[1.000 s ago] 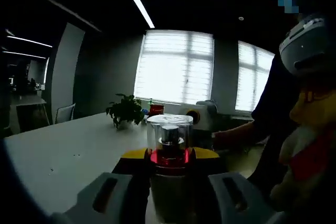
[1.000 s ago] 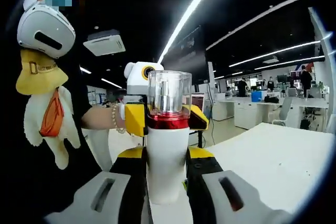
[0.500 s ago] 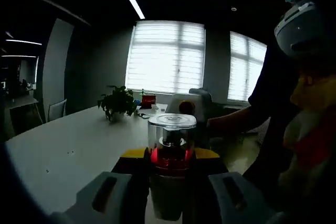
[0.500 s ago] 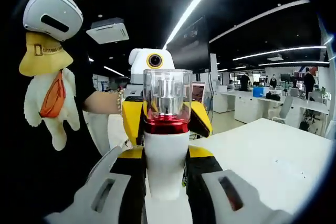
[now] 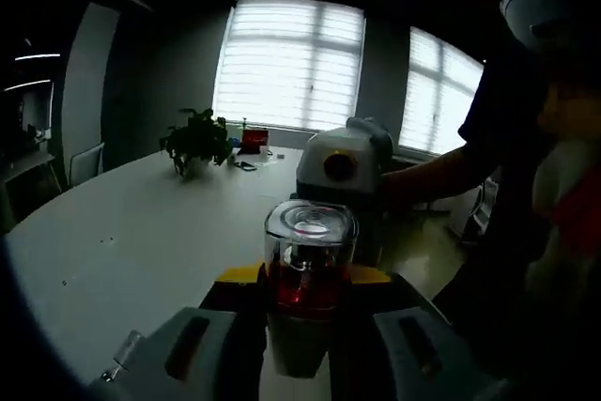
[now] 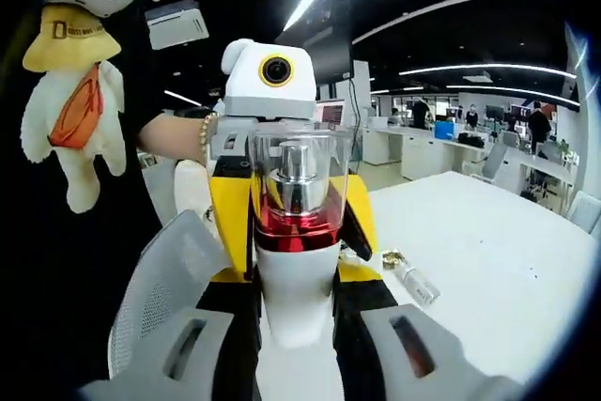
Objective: Arrange the skincare products in the storage area until every visible bottle or jar stands upright without overlapping.
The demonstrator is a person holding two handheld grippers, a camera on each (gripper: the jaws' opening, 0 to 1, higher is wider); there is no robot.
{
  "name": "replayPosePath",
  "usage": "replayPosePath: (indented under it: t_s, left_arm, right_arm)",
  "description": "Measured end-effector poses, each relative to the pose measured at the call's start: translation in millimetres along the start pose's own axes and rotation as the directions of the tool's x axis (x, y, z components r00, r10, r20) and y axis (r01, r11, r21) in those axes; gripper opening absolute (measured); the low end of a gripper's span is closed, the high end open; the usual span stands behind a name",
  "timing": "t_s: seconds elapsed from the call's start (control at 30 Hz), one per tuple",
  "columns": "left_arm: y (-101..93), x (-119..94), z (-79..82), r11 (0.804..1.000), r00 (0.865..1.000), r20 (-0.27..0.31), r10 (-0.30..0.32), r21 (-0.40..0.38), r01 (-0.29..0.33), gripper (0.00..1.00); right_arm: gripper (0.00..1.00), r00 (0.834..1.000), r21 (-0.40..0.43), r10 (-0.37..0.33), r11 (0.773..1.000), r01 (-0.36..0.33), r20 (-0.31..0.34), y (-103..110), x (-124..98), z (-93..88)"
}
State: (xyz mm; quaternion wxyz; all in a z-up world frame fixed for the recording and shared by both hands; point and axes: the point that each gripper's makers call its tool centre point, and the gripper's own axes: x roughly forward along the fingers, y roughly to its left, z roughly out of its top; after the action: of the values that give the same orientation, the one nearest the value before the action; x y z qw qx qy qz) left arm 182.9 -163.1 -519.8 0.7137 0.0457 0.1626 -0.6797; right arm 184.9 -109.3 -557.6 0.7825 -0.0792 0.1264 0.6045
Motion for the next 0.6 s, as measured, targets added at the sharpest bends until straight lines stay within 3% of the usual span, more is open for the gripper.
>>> replayPosePath:
  t_s: [0.3,0.5,0.6]
  left_arm:
    - [22.5,20.4,-30.4,1.0,0.999,-0.04,-0.006,-0.016,0.005,0.24]
    - [33.8,38.2,-55.5,1.0,0.995,-0.101,0.007,-0.002,-0.007,0.24]
    - [38.9,41.7,-64.1,1.0,0.995,-0.097,0.008,-0.018,-0.009,0.24]
  right_arm:
    - [0.28,0.999,0.024,-0.011,1.0,0.012,-0.037,-22.2,4.1,-39.5]
    - [0.28,0.993,0.013,-0.021,1.0,0.022,-0.112,-35.6,7.7,-71.5]
    - [0.28,0.991,0.021,-0.025,0.999,0.028,-0.128,-40.1,8.7,-82.0]
